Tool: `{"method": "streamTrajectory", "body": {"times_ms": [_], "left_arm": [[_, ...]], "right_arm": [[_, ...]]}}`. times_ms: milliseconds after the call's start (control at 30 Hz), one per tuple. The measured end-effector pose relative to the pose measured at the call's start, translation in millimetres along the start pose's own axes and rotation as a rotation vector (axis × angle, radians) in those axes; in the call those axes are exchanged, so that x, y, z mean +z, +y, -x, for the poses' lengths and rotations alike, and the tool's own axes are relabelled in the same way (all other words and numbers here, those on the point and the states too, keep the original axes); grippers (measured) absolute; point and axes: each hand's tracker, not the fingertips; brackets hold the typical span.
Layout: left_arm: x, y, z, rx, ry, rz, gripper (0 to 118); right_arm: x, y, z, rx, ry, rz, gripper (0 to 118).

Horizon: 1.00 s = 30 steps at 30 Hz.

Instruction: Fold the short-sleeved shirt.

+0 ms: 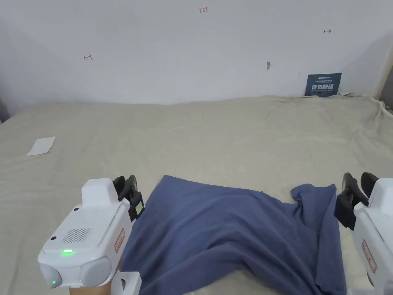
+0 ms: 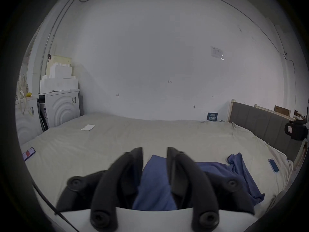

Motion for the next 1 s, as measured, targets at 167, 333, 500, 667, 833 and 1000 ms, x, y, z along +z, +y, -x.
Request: {"method": "streamTrajectory", "body": {"times_ms": [167,333,500,667,833,1000], "left_arm": [[2.5,-4.3,-6.0,-0.023,-0.009,0.002,0],[3.5,-8.3,-8.7,-0.053,-0.009,0.014,0],[-6.3,-5.5,-9.8,-0.062,-0.011,0.044,0],[-42.4,10.2,-7.1,-0.047,-0.053,0.137,0],[-101.2,26.6,-5.1,-0.059,-0.093,0.215,0],[-174.8,34.9,-5.5,-0.065,-0.136,0.326,0]], "right_arm": [[9.4,-1.2,6.1,-0.024,-0.005,-0.014,0],[12.5,-0.7,8.8,-0.031,-0.014,-0.02,0],[7.9,1.2,8.4,-0.03,-0.011,-0.017,0],[-4.5,2.5,7.3,-0.024,-0.009,-0.012,0],[-22.5,4.5,11.3,-0.02,-0.006,0.002,0],[-50.2,5.2,13.2,-0.009,-0.009,0.02,0]]}}
